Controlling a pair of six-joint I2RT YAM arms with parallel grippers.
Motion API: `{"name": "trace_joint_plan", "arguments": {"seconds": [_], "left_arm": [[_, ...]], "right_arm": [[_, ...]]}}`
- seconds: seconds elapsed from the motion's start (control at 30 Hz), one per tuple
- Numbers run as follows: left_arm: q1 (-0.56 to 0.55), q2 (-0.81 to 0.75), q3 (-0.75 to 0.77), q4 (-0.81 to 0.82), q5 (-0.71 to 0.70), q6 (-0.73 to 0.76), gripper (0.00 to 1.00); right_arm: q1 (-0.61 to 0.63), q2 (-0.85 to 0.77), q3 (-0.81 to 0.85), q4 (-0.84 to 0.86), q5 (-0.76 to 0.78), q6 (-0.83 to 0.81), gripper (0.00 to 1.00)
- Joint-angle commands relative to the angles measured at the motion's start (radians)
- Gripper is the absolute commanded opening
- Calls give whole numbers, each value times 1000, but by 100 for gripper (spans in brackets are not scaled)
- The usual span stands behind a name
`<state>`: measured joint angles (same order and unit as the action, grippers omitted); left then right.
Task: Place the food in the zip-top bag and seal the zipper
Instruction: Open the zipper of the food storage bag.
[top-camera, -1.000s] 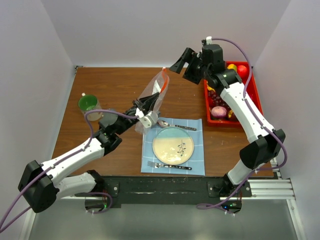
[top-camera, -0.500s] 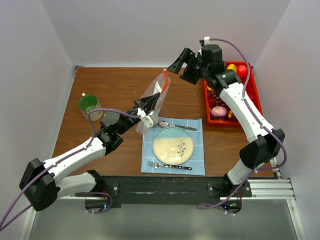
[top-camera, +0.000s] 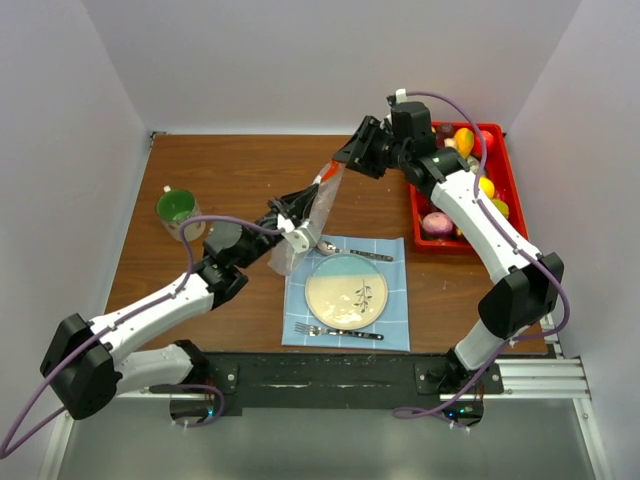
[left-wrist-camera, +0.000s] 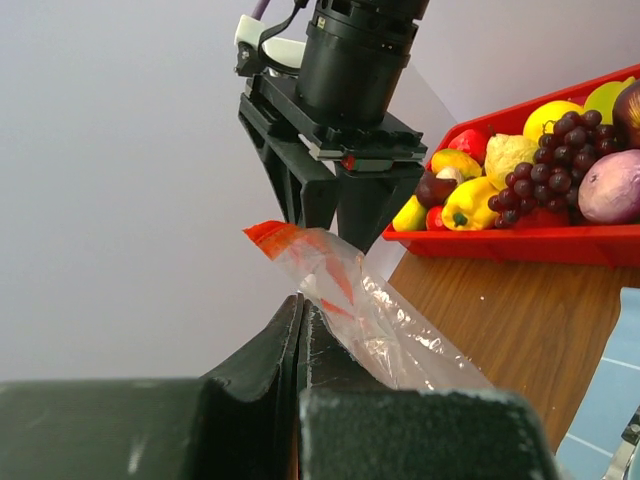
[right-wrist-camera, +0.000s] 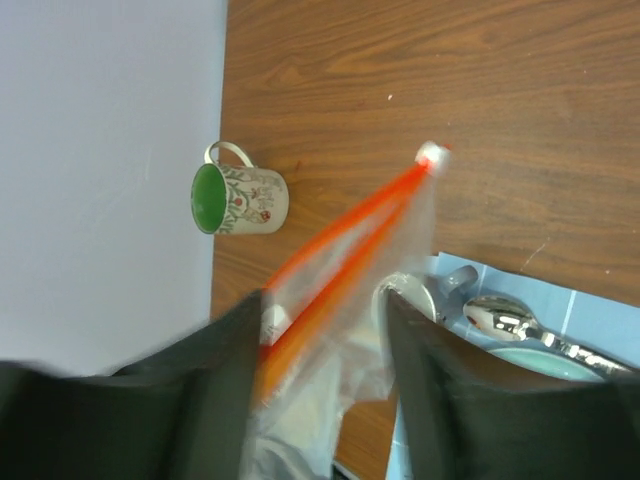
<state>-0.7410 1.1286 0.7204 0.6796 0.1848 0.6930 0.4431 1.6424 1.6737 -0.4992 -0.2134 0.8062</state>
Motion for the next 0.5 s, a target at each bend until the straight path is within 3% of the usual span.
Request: {"name": "trace_joint_plan", "arguments": {"seconds": [0.0, 0.03, 0.23, 0.47], "left_arm": [[-4, 2, -4, 74, -31, 1, 0], [-4, 2, -4, 74, -38, -4, 0], [-4, -21, -6, 72, -82, -68, 0], [-4, -53, -6, 48, -90, -132, 0]], "right_arm": [[-1, -53, -12, 54, -29, 10, 36], [0, -56, -14, 59, -29, 14, 26], [0, -50, 7, 71, -47, 30, 0], [2, -56, 30, 76, -40, 37, 0]]}}
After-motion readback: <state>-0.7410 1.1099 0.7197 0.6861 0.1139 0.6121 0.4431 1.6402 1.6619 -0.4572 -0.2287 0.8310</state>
